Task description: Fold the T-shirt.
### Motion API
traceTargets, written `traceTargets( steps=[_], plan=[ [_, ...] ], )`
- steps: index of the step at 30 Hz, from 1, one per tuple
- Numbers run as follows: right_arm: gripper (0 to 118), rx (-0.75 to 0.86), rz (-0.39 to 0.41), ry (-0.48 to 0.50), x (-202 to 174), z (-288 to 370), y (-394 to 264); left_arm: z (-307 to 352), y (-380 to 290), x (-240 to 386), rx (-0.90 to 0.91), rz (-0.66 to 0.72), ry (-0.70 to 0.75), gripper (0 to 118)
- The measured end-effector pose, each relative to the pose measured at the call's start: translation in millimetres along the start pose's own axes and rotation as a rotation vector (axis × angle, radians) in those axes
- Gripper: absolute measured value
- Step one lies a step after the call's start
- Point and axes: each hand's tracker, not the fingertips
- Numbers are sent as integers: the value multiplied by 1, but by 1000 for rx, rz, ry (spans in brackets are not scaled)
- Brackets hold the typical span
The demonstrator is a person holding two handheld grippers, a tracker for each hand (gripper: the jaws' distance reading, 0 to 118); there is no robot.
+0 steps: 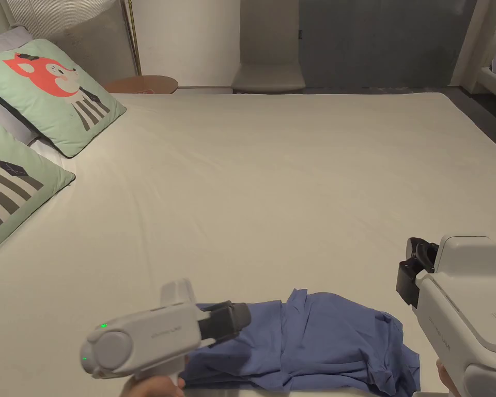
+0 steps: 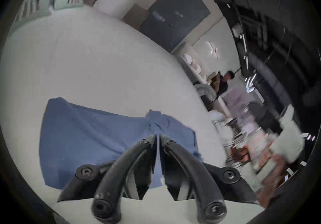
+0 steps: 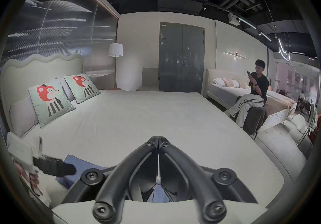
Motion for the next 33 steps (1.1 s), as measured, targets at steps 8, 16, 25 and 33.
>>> traceTargets(
  steps=[8,16,25,33],
  plan=[
    [0,-15,11,19,-11,-6,-1,46,36,-75,-31,91,65,111],
    [0,-47,26,14,-13,-15,-6,31,31,-142,-131,198,47,109],
    [0,-59,29,0,-9,-17,-3,2,22,-133,-187,95,129,51],
    [0,-46,35,20,-14,-18,3,37,25,-95,-118,-21,248,9]
  ],
)
